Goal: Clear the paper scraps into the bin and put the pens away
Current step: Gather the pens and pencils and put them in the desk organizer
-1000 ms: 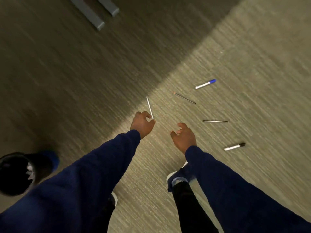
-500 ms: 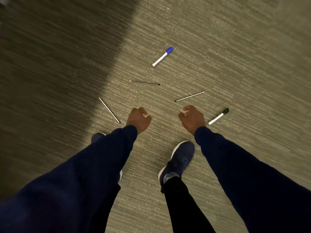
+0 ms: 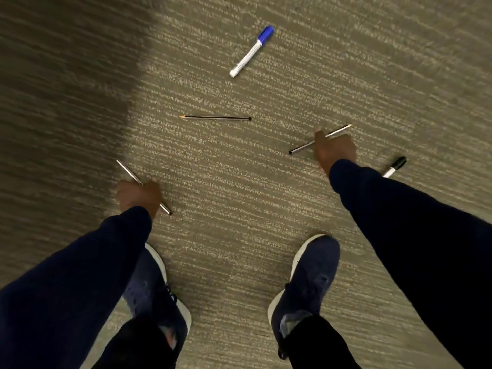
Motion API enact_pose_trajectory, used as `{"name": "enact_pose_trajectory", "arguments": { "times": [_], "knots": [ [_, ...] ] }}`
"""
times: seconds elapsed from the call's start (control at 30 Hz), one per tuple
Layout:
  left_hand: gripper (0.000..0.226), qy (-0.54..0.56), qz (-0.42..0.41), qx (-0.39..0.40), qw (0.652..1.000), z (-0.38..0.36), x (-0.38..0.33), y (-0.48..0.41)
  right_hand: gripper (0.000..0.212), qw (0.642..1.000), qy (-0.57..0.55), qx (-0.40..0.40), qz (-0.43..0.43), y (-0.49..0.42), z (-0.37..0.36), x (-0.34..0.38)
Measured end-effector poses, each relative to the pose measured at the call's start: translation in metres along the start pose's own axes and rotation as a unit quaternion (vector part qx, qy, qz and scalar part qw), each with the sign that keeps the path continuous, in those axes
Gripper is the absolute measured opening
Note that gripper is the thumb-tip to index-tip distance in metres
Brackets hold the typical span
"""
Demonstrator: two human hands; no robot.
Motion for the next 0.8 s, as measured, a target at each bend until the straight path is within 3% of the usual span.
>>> {"name": "enact_pose_trajectory", "arguments": {
  "times": [0.07, 0.17, 0.3, 0.47, 0.6, 0.8],
  "knots": [
    [0.033, -0.037, -0.049, -0.003, 0.998, -0.008, 0.001, -0.002, 0.064, 1.000, -0.004, 0.007, -0.004, -0.008, -0.002, 0.007],
    [0.013, -0.024, -0.199, -0.004, 0.980, -0.012, -0.006, 0.016, 0.058, 1.000, -0.002, 0.008, -0.011, -0.009, -0.006, 0.017],
    [0.013, 0.012, -0.357, 0.049, 0.933, -0.019, -0.041, 0.042, 0.032, 0.999, -0.007, 0.032, -0.001, -0.006, -0.009, 0.018],
    [0.017, -0.104, -0.519, 0.063, 0.846, -0.031, -0.124, 0.050, 0.026, 0.994, -0.024, 0.056, 0.095, 0.014, -0.018, 0.009],
    [0.022, -0.216, -0.575, 0.053, 0.788, -0.043, -0.169, 0.040, 0.020, 0.983, -0.108, 0.082, 0.127, 0.033, -0.031, -0.004],
    [0.021, -0.314, -0.617, 0.044, 0.720, -0.049, -0.180, 0.034, 0.019, 0.974, -0.174, 0.116, 0.082, 0.042, -0.037, -0.015]
  ]
}}
Point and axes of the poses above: each hand's wrist, its own y-axis away from the middle knuckle, its own z-axis out of the back of the hand, x = y × z, the point moved 1 cm from there along -y, towards the middle knuckle, and after that the axes turned 3 degrees about -z, right-handed, at the moved point
